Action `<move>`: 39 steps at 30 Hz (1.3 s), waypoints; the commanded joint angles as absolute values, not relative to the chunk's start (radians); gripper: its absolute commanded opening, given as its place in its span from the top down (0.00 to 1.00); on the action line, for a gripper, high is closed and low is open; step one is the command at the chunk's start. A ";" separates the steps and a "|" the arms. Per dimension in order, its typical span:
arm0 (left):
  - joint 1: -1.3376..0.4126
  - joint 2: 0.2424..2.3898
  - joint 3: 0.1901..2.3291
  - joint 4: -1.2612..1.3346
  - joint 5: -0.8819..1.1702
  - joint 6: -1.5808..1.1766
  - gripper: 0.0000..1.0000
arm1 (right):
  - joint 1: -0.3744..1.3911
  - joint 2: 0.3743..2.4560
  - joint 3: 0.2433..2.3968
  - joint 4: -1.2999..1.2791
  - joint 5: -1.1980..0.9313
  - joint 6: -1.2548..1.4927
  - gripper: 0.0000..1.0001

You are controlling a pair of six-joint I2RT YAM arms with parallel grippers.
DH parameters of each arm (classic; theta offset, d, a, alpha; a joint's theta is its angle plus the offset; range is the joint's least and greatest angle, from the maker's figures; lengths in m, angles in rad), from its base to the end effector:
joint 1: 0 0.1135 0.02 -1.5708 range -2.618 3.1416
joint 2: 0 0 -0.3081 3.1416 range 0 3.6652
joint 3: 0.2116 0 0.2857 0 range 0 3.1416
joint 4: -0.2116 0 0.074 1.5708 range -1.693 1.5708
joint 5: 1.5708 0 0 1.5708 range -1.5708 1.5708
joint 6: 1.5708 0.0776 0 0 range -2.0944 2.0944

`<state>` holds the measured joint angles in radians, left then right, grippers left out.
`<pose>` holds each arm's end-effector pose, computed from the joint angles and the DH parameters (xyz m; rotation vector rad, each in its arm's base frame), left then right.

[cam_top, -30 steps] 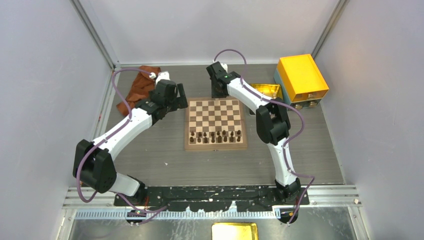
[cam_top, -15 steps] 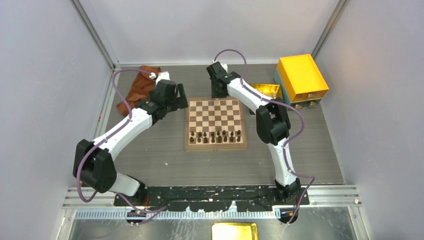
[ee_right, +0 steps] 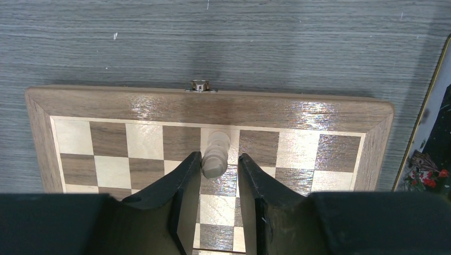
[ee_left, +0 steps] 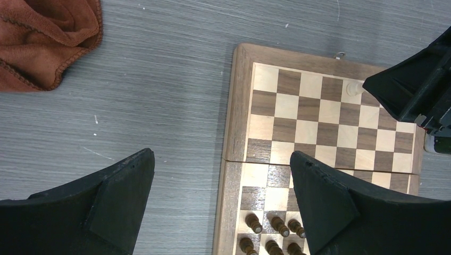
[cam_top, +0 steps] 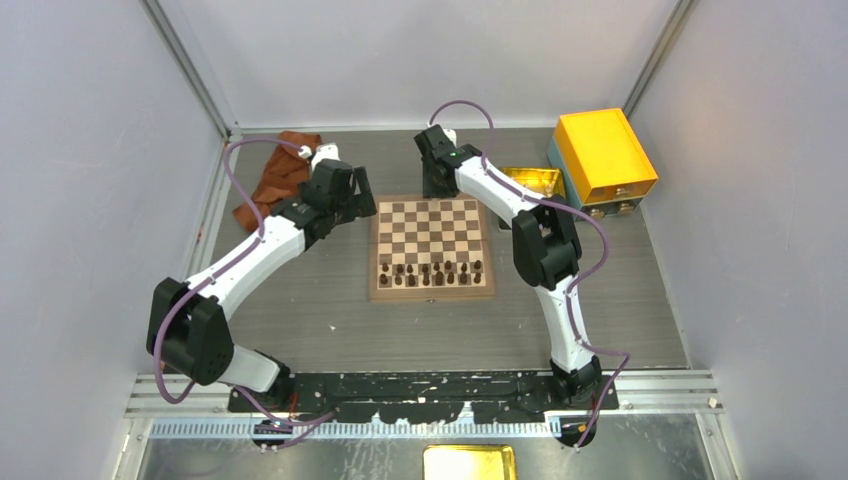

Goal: Set up the chess pieces on the board
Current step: Place the chess piece on the chessboard.

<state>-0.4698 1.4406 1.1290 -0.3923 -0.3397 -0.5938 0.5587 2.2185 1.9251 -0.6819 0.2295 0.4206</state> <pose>0.3474 -0.1474 0.2952 -0.3144 2.2119 -0.1935 0.4965 0.2896 0.2120 -0.0846 2.5103 0.1070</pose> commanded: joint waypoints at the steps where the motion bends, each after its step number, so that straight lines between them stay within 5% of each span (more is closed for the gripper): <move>1: -0.465 1.439 1.135 -0.342 -0.347 -0.599 0.00 | 0.554 2.164 1.935 -0.675 0.229 0.416 0.62; 39: -0.465 1.424 1.136 -0.355 -0.358 -0.603 0.00 | 0.567 2.144 1.992 -0.703 0.222 0.394 0.60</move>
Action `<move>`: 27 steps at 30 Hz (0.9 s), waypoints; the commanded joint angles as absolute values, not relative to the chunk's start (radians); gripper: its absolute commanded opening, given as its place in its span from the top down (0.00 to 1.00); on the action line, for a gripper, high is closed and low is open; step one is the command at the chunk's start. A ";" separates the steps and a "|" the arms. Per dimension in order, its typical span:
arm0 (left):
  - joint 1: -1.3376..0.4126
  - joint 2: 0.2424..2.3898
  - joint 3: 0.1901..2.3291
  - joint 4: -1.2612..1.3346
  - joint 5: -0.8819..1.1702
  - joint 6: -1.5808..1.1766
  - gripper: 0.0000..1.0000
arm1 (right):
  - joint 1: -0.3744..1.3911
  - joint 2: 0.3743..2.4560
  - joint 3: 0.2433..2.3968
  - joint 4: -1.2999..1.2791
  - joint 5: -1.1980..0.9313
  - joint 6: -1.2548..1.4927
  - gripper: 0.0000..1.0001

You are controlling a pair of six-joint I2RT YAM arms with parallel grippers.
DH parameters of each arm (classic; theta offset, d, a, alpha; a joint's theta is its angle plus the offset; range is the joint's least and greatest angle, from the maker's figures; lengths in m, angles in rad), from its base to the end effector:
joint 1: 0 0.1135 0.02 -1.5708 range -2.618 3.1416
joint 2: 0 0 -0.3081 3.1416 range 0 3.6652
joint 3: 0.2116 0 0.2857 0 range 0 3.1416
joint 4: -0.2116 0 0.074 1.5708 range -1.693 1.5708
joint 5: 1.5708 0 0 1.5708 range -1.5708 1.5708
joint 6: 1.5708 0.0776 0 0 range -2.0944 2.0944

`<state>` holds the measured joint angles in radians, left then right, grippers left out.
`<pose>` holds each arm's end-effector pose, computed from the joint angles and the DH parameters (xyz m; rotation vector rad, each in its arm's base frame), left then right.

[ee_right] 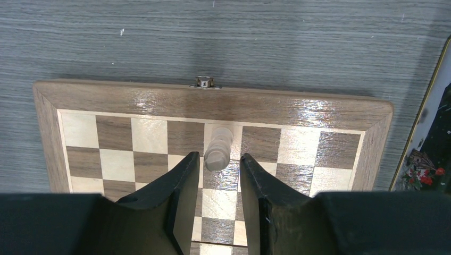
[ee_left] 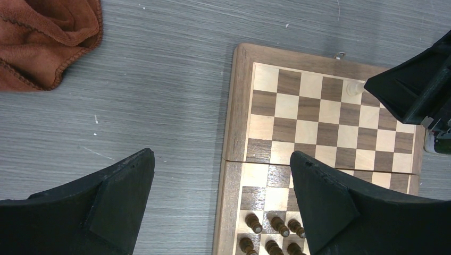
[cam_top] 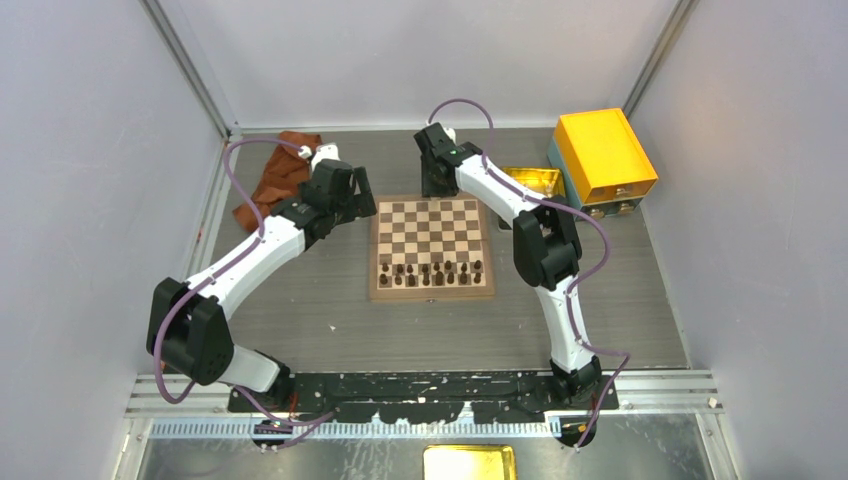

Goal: Set up the chess pieces on the board
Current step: Place the chess piece on the chessboard.

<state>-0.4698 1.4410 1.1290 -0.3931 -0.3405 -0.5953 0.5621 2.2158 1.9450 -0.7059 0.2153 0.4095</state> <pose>0.3474 -0.1473 0.2950 -0.3163 2.2124 -0.1927 0.4948 0.2920 0.2187 -0.1088 2.5159 0.1192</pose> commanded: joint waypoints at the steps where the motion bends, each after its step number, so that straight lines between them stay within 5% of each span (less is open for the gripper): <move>1: -0.465 1.424 1.137 -0.354 -0.359 -0.604 0.00 | 0.566 2.147 1.995 -0.703 0.222 0.394 0.60; 27: -0.465 1.426 1.135 -0.357 -0.360 -0.611 0.00 | 0.567 2.078 1.956 -0.674 0.228 0.380 0.62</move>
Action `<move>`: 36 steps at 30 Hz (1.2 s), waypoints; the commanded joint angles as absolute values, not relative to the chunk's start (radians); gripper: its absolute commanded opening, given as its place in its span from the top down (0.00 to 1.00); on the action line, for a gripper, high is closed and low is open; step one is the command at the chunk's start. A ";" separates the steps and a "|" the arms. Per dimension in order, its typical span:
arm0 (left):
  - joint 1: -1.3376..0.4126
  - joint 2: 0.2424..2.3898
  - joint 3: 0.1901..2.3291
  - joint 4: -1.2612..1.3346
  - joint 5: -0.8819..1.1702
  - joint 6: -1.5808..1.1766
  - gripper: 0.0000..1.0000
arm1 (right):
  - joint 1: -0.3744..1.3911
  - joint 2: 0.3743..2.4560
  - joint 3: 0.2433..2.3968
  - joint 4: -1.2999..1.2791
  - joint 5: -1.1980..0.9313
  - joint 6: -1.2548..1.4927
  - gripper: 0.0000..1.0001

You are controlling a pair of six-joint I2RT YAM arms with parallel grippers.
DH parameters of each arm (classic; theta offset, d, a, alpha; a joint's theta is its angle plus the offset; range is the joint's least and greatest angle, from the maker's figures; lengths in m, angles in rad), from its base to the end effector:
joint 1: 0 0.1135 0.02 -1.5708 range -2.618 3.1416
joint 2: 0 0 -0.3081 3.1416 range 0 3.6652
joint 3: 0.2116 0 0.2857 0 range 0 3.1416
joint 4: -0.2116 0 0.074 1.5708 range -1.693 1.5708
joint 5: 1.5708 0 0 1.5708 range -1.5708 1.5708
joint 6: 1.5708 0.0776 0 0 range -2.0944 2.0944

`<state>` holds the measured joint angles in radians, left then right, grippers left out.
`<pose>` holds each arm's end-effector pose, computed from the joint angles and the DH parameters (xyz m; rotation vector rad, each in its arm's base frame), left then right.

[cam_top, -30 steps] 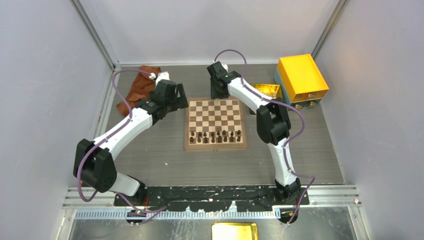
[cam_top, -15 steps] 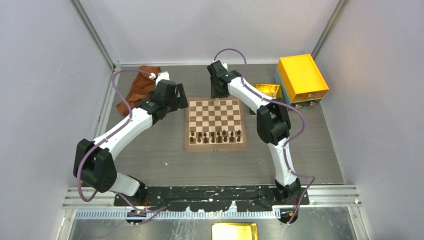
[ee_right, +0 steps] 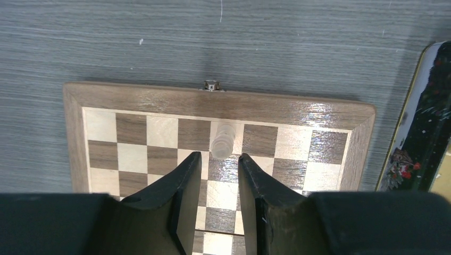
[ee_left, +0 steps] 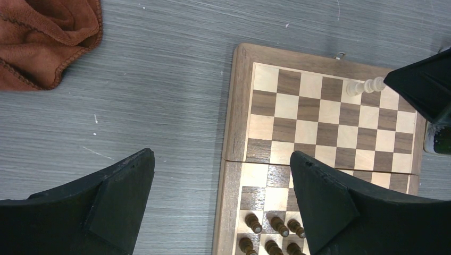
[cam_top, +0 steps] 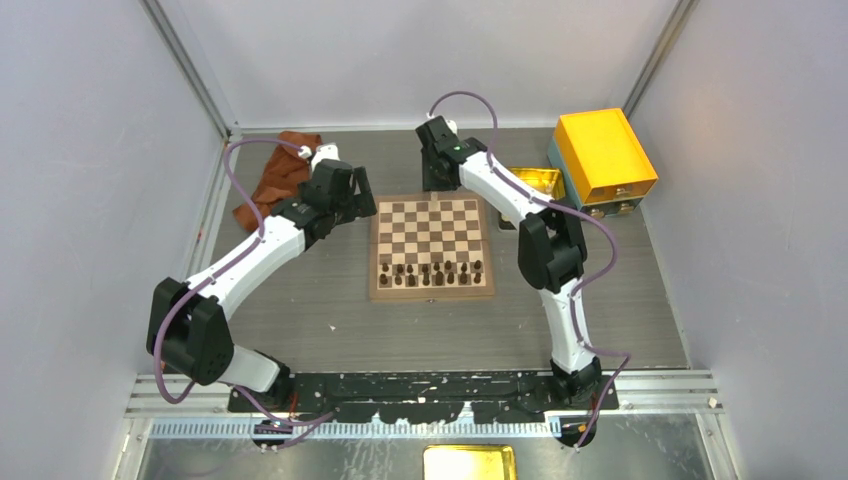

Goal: Set up the chess pieces on the board
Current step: Place the chess piece on the chessboard, then pick up the chess piece from the storage box.

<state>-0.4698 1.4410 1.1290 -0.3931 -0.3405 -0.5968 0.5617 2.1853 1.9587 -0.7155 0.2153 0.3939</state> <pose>0.3474 -0.1473 0.2950 -0.3180 2.2122 -0.1935 0.4924 0.2903 0.2398 -0.1212 2.4837 0.1330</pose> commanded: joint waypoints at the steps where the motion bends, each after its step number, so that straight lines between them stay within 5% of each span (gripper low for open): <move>1: -0.465 1.425 1.132 -0.356 -0.362 -0.611 0.00 | 0.567 2.067 1.949 -0.667 0.226 0.379 0.62; 5: -0.465 1.419 1.127 -0.355 -0.364 -0.611 0.00 | 0.568 2.029 1.923 -0.643 0.227 0.379 0.61; 11: -0.465 1.406 1.113 -0.349 -0.360 -0.616 0.00 | 0.567 1.962 1.858 -0.601 0.241 0.376 0.44; 22: -0.465 1.342 1.057 -0.301 -0.354 -0.655 0.00 | 0.567 1.816 1.717 -0.497 0.276 0.380 0.00; 36: -0.465 1.342 0.987 -0.101 -0.378 -0.684 0.00 | 0.486 1.718 1.527 -0.232 0.342 0.398 0.01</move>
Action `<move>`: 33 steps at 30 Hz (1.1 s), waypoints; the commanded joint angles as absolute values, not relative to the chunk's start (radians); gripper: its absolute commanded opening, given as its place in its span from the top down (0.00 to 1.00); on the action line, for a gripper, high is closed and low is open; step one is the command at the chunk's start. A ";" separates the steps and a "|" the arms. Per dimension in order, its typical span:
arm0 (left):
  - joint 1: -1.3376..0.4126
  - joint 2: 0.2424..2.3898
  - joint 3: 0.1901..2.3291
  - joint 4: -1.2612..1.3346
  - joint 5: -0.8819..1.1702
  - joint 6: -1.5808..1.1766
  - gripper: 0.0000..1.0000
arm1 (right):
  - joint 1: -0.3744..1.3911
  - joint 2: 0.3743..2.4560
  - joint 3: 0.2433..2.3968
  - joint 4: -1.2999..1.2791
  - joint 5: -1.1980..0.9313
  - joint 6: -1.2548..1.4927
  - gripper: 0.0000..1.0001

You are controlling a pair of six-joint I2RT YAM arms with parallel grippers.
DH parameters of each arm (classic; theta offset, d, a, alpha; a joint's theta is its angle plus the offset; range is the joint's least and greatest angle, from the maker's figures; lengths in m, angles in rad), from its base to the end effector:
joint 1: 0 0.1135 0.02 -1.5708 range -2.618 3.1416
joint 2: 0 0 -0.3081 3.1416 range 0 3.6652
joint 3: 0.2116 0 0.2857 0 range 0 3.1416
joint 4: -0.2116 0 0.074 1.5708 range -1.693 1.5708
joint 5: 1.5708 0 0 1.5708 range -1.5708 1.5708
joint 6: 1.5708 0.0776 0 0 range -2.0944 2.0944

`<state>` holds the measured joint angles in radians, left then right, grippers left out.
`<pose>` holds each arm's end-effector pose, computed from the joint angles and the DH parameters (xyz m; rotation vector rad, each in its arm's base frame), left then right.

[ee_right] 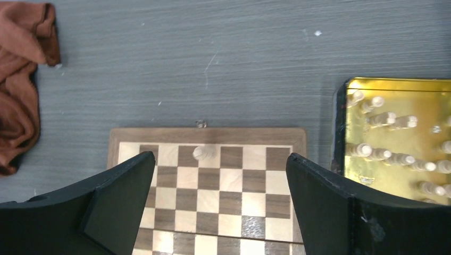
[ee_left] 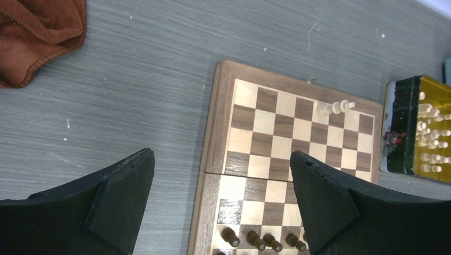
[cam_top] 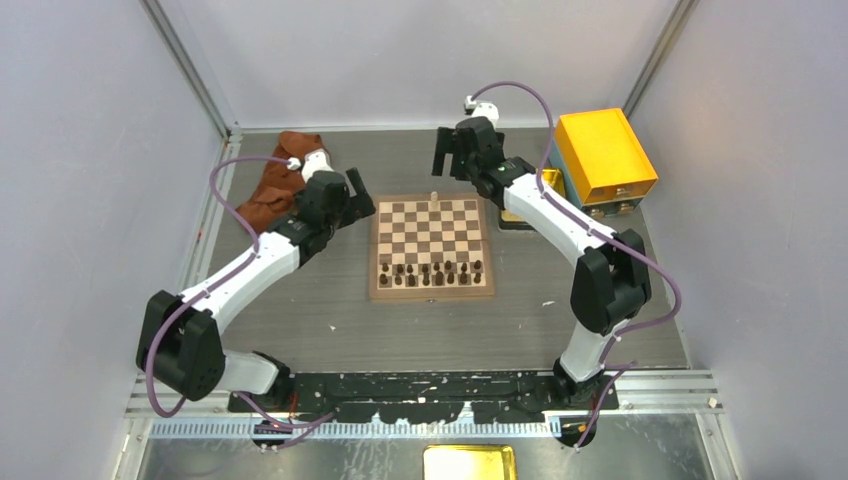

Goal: Set up the chess pieces on the board
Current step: Pick up the chess piece from the storage box.

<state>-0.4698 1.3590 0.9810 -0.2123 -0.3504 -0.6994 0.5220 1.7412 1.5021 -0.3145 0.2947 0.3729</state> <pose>0.3322 -0.1388 0.2856 -0.4433 2.0904 -0.3126 0.4307 0.2218 0.3313 0.0169 2.1059 0.2254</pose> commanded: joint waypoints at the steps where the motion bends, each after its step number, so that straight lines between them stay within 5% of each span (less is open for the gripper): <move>1: -0.465 1.342 0.982 -0.100 -0.385 -0.679 0.01 | 0.479 1.737 1.554 -0.270 0.368 0.403 0.01; 17: -0.466 1.493 1.149 -0.277 -0.407 -0.667 0.02 | 0.345 1.801 1.563 -0.425 0.511 0.443 0.13; 28: -0.468 1.484 1.181 -0.304 -0.411 -0.642 0.06 | 0.317 1.850 1.563 -0.457 0.497 0.478 0.50; 33: -0.471 1.470 1.181 -0.311 -0.419 -0.629 0.07 | 0.306 1.886 1.570 -0.480 0.492 0.493 0.51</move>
<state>-0.4694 1.5112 1.1496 -0.3141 -0.3859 -0.6529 0.3176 1.8748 1.5612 -0.4713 0.4847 0.4606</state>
